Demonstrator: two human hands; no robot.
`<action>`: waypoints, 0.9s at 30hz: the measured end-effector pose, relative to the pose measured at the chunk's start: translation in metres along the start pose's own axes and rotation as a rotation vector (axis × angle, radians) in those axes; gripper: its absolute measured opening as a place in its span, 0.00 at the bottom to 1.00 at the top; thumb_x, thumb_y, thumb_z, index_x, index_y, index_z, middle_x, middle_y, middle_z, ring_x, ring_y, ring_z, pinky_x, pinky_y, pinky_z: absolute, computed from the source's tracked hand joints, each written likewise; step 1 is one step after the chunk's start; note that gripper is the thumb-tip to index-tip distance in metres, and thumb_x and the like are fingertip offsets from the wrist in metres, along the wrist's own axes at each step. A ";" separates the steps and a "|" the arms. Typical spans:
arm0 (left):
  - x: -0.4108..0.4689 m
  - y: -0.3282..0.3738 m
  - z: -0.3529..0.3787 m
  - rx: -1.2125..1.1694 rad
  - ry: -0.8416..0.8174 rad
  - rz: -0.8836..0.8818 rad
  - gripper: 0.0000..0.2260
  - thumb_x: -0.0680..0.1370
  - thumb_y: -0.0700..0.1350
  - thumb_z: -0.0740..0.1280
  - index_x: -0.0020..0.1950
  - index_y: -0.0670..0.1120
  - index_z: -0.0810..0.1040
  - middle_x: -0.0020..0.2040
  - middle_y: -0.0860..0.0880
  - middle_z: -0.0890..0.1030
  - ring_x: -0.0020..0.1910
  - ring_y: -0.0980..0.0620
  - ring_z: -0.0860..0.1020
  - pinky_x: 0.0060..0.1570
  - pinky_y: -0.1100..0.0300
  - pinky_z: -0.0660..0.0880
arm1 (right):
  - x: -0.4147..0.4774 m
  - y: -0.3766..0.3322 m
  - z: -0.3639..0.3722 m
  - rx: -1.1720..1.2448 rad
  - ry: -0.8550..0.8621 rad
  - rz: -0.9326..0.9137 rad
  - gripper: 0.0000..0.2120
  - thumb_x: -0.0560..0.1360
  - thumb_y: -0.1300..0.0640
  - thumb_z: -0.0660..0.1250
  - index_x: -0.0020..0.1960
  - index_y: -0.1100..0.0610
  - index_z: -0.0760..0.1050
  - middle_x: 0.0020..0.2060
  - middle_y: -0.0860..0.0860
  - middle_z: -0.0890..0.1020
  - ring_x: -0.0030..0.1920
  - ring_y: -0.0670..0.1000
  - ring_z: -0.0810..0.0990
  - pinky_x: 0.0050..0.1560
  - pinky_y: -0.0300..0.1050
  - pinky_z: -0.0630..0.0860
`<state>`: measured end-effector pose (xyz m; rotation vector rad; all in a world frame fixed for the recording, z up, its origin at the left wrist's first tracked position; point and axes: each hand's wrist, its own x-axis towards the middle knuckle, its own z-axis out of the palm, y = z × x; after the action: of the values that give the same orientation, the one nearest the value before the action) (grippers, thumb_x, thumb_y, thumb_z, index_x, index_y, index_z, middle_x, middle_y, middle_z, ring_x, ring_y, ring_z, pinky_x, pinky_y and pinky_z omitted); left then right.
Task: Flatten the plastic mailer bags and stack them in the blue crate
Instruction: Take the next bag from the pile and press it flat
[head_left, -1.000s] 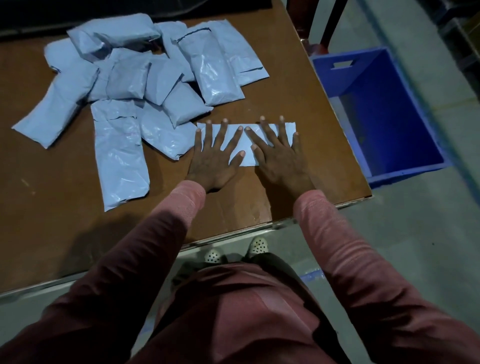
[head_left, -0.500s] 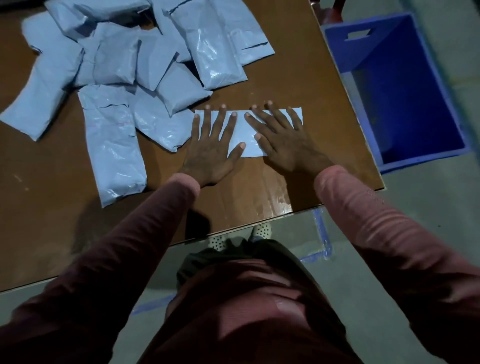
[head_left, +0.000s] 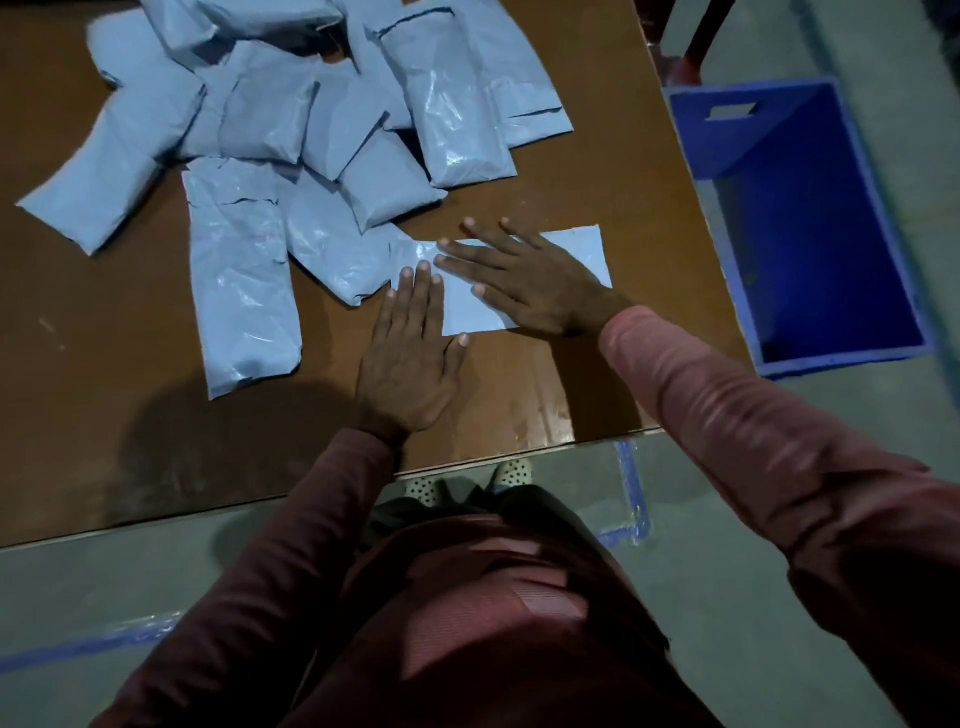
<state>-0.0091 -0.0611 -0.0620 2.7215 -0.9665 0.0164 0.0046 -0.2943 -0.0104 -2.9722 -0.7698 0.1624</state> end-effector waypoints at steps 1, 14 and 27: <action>0.000 -0.001 0.000 -0.006 -0.013 0.002 0.32 0.87 0.57 0.48 0.84 0.38 0.49 0.85 0.40 0.48 0.84 0.44 0.45 0.82 0.46 0.48 | 0.000 0.000 0.002 -0.010 0.009 0.001 0.25 0.88 0.47 0.45 0.84 0.47 0.49 0.83 0.45 0.52 0.83 0.51 0.44 0.81 0.60 0.49; 0.054 -0.012 -0.003 0.025 -0.039 0.018 0.32 0.86 0.57 0.44 0.84 0.39 0.51 0.84 0.38 0.50 0.84 0.40 0.47 0.83 0.47 0.42 | -0.028 0.021 0.000 0.070 0.176 0.339 0.26 0.87 0.45 0.48 0.83 0.53 0.56 0.82 0.50 0.57 0.83 0.51 0.49 0.81 0.59 0.48; 0.058 -0.012 -0.006 0.033 -0.107 -0.010 0.33 0.86 0.59 0.45 0.85 0.40 0.48 0.85 0.39 0.47 0.84 0.41 0.45 0.83 0.46 0.44 | -0.038 0.029 0.022 0.090 0.157 0.538 0.26 0.87 0.44 0.42 0.84 0.48 0.52 0.83 0.46 0.52 0.83 0.50 0.44 0.79 0.66 0.42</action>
<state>0.0439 -0.0864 -0.0532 2.7826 -0.9891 -0.1166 -0.0168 -0.3368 -0.0312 -2.9803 0.0639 -0.0126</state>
